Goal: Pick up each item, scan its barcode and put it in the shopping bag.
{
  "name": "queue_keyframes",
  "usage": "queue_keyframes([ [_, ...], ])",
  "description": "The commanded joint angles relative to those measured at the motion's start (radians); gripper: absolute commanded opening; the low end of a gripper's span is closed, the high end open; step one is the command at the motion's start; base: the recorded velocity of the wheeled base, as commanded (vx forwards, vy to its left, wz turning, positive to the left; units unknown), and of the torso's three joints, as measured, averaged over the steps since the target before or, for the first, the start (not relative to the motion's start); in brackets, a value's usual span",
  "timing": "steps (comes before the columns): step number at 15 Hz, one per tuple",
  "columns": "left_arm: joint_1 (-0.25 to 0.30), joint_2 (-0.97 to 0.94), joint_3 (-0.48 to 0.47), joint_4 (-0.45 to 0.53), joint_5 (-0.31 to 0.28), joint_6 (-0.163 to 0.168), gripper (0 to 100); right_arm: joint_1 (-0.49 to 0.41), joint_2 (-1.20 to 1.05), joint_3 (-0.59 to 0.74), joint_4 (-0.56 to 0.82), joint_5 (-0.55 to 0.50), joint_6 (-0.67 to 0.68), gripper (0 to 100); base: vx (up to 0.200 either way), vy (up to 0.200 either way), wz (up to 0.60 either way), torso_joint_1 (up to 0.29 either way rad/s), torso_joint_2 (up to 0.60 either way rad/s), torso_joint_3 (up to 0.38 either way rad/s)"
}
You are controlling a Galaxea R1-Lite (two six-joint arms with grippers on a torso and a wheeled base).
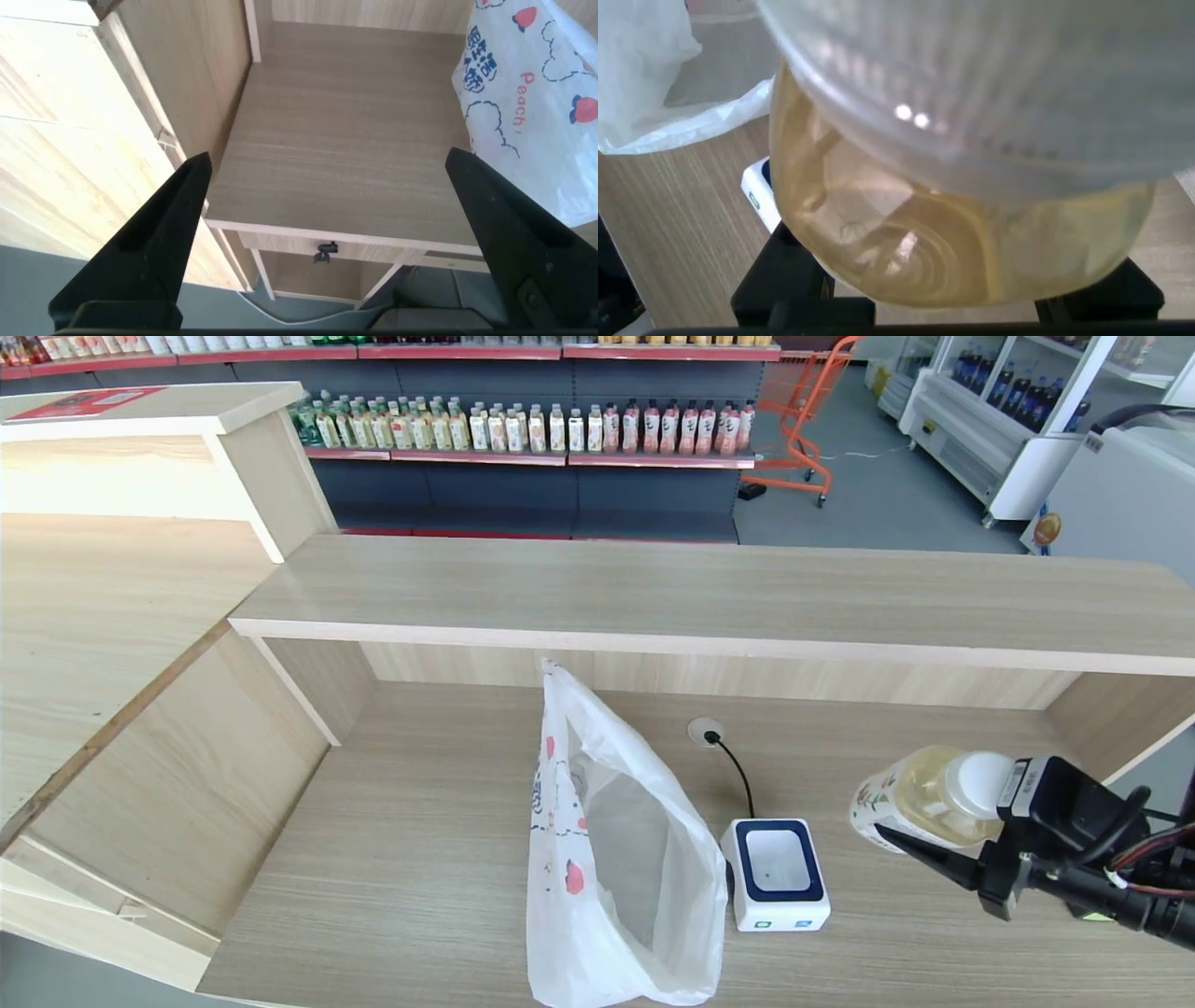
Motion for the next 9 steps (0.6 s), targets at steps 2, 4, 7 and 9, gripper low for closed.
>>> queue_keyframes([
  [2, 0.001, 0.000, 0.000, 0.000, 0.000, 0.000, 100, -0.002, 0.092, -0.012, -0.002, 0.004, -0.043, 0, 0.000, 0.000, 0.00, 0.000, 0.00, 0.000],
  [4, 0.001, 0.000, 0.000, 0.000, 0.000, 0.000, 100, -0.002, 0.135, -0.012, -0.002, 0.075, -0.125, 0, 0.000, 0.000, 0.00, 0.000, 0.00, 0.000],
  [7, 0.001, 0.000, 0.000, 0.000, 0.000, 0.000, 100, 0.004, 0.195, -0.038, -0.002, 0.142, -0.199, 0, 0.000, 0.000, 0.00, 0.000, 0.00, 0.000],
  [9, 0.001, 0.000, 0.000, 0.000, 0.000, 0.000, 100, -0.002, 0.269, -0.068, -0.021, 0.210, -0.256, 0, 0.000, 0.000, 0.00, 0.000, 0.00, 0.000],
])
